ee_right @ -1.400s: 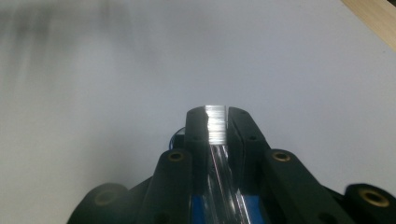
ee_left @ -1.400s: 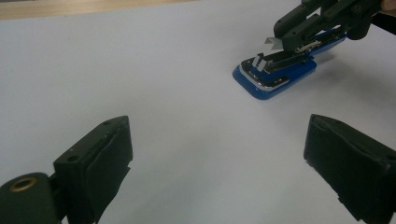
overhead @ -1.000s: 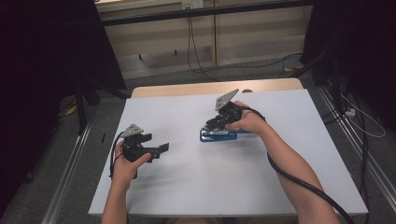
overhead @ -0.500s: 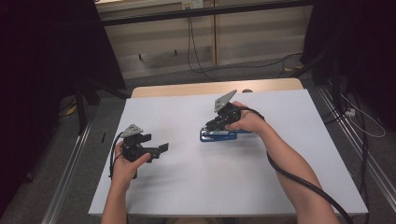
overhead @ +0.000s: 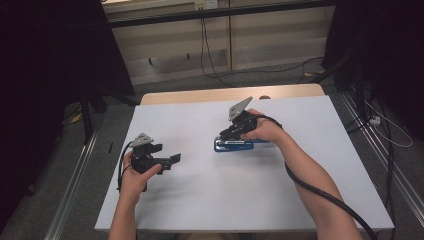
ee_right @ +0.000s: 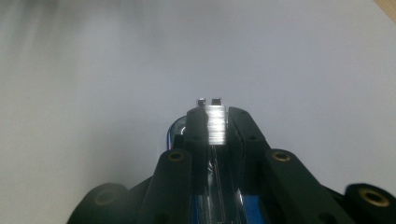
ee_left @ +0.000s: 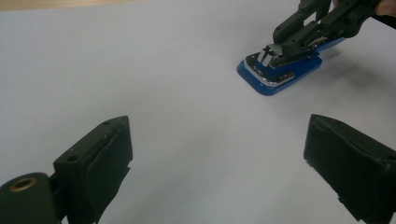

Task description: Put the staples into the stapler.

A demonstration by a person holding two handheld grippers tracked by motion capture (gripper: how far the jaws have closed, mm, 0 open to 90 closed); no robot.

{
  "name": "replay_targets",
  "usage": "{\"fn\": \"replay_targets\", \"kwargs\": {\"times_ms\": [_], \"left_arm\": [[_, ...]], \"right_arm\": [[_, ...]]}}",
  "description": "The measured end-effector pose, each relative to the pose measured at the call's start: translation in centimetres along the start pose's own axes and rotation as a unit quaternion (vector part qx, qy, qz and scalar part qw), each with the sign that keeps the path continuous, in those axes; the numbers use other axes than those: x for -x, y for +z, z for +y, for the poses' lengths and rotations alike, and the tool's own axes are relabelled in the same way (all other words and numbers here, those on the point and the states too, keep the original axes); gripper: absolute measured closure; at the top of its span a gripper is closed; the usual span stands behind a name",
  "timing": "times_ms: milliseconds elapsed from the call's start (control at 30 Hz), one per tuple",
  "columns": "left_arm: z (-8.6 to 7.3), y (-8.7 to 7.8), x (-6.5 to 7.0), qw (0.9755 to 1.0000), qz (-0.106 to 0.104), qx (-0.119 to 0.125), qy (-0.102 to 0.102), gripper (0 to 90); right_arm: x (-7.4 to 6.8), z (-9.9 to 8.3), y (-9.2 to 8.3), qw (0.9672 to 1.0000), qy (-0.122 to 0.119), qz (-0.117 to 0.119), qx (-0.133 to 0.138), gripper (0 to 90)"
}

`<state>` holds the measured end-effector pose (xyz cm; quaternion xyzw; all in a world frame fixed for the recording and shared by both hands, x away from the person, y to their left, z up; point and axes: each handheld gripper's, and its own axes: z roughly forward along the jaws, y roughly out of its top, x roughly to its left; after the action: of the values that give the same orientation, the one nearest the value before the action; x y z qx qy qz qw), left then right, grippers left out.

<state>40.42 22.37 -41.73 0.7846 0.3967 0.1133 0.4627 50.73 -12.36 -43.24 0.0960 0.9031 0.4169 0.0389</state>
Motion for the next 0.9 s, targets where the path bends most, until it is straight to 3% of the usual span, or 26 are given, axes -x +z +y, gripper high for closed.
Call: {"fn": "replay_targets", "kwargs": {"times_ms": [900], "left_arm": [[-0.06, 0.12, -0.01, 1.0000, 0.004, -0.006, 0.000, 8.1]], "right_arm": [[-0.02, -0.08, -0.55, 1.0000, -0.006, 0.000, 0.005, 79.3]]}}
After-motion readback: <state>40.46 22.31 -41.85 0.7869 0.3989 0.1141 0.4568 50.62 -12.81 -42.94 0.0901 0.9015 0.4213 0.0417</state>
